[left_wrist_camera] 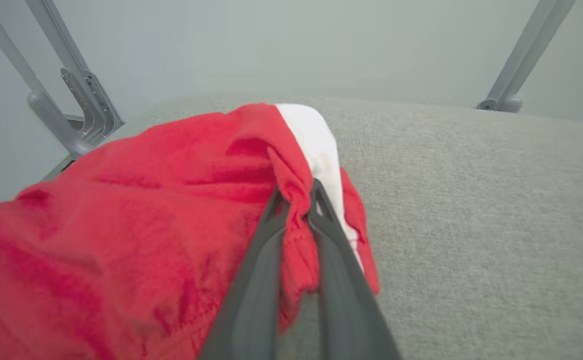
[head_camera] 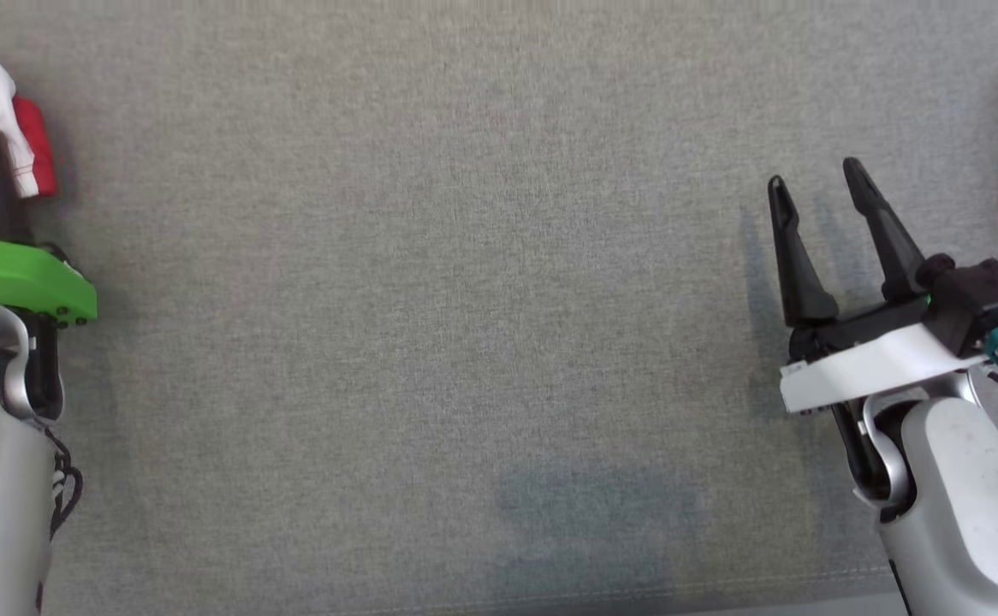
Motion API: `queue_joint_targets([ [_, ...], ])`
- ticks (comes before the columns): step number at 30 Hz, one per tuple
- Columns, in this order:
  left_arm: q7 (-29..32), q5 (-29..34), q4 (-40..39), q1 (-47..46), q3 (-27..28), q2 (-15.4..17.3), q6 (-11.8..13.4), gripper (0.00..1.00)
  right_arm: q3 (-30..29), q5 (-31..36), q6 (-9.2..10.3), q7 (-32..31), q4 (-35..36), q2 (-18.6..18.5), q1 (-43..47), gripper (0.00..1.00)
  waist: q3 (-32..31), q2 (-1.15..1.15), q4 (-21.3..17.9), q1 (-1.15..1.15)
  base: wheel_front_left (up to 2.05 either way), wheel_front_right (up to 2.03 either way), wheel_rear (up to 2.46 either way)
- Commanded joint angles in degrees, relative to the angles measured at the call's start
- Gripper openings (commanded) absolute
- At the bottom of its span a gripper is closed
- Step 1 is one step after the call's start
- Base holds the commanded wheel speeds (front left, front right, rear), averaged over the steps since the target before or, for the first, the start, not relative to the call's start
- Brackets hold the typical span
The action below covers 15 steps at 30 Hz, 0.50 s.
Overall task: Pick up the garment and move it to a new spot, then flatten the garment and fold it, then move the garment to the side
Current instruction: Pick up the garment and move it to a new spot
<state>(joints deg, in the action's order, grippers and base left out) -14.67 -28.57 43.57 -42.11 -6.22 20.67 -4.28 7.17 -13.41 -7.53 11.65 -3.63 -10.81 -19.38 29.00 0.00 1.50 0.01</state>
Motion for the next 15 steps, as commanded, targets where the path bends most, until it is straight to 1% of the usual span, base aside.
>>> queue_joint_targets([
  [1,-0.3,0.8,-2.9,2.6,0.2,0.2,1.2,0.00,-0.3,0.2,0.08,0.4,-0.3,0.4,1.4,1.00,-5.1,0.00,0.0,-0.01,0.00,0.00,0.00],
  [4,-0.4,2.1,-10.2,6.7,0.4,-0.1,3.3,0.00,-0.8,0.2,0.08,0.6,-0.6,0.8,3.0,1.00,-8.1,0.00,-0.5,-0.01,0.00,0.00,0.00],
  [6,-0.4,2.4,-15.7,10.5,0.5,-0.3,5.2,0.00,-1.0,0.3,0.08,0.5,-0.8,1.2,4.1,1.00,-10.0,0.00,-1.0,-0.01,0.00,0.00,0.00],
  [7,-0.4,2.4,-15.7,10.5,0.5,-0.3,5.2,0.00,-1.0,0.3,0.08,0.5,-0.8,1.2,4.1,1.00,-10.0,0.00,-1.0,-0.01,0.00,0.00,0.00],
  [10,0.7,2.9,-24.2,16.4,1.1,-0.5,8.8,0.00,-1.3,0.7,0.08,0.2,-0.9,1.6,5.4,1.00,-12.2,0.00,-2.0,-0.01,0.00,0.00,0.00],
  [15,3.8,4.0,-38.6,26.9,0.9,-1.1,13.9,0.00,-1.1,0.9,0.08,-0.1,-1.1,2.2,6.9,1.00,-14.8,0.00,-3.6,-0.01,0.00,0.00,0.00],
])
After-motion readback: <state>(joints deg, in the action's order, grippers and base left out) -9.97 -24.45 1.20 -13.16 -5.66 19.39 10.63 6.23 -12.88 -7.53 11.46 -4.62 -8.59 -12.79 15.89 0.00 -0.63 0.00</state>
